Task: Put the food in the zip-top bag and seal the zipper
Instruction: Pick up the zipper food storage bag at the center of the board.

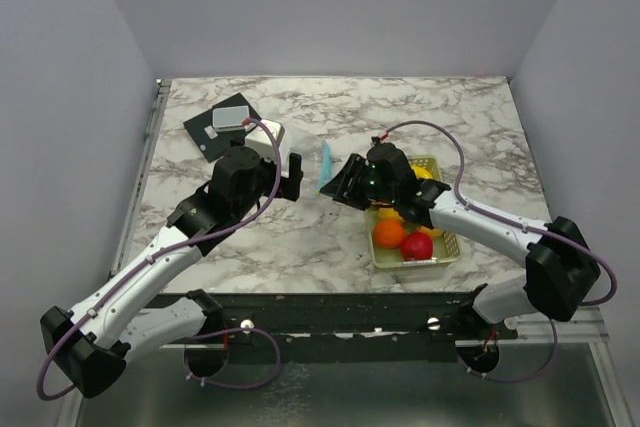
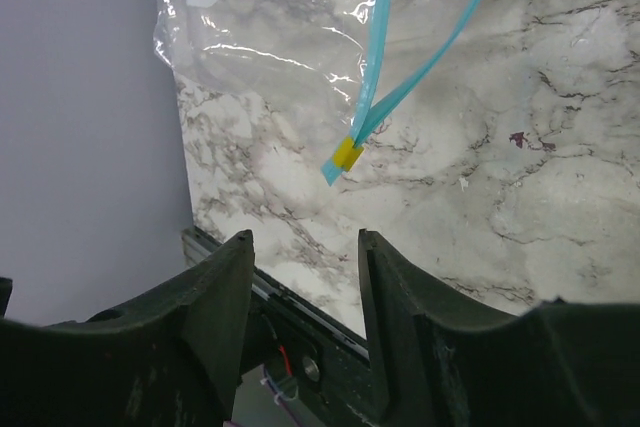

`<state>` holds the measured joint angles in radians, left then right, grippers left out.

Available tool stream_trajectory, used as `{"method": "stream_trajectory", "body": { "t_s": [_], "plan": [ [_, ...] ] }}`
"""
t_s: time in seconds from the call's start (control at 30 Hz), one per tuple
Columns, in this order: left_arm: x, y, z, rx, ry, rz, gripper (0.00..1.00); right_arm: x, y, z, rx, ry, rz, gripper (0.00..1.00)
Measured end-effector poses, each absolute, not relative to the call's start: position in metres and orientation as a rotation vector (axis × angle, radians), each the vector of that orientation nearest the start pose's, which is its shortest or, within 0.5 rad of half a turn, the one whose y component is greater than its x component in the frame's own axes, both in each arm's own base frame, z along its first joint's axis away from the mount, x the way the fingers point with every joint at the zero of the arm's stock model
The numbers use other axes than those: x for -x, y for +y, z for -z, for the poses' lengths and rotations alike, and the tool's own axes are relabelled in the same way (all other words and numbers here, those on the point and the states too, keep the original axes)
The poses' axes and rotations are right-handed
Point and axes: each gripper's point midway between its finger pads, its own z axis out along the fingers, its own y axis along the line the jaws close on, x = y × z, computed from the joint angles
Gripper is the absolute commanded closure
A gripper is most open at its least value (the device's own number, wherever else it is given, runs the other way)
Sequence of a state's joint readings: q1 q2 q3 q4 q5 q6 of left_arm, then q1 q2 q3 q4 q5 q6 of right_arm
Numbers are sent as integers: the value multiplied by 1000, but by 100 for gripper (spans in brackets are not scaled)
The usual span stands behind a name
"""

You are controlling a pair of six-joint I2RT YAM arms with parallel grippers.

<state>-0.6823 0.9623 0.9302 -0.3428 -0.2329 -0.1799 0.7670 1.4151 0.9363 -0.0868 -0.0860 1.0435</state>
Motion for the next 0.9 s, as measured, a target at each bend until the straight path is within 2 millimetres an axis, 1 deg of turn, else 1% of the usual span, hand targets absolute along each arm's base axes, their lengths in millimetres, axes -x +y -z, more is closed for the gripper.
{"method": "stream_trajectory", "body": {
  "t_s": [0.1, 0.2, 0.33, 0.57, 0.9],
  "plan": [
    [-276, -181, -257, -329, 1912, 351, 1, -271, 329, -160, -349, 2350, -1086, 50],
    [-275, -181, -259, -327, 1906, 354, 1, -276, 331, -155, -417, 2353, -1086, 53],
    [-275, -181, -259, -327, 1906, 355, 1, -280, 333, -147, -492, 2363, -1088, 54],
    [-275, -181, -259, -327, 1906, 355, 1, -285, 339, -141, -571, 2360, -1112, 54],
    [-275, -181, -259, -325, 1906, 357, 1, -292, 346, -123, -638, 2378, -1113, 54]
  ]
}}
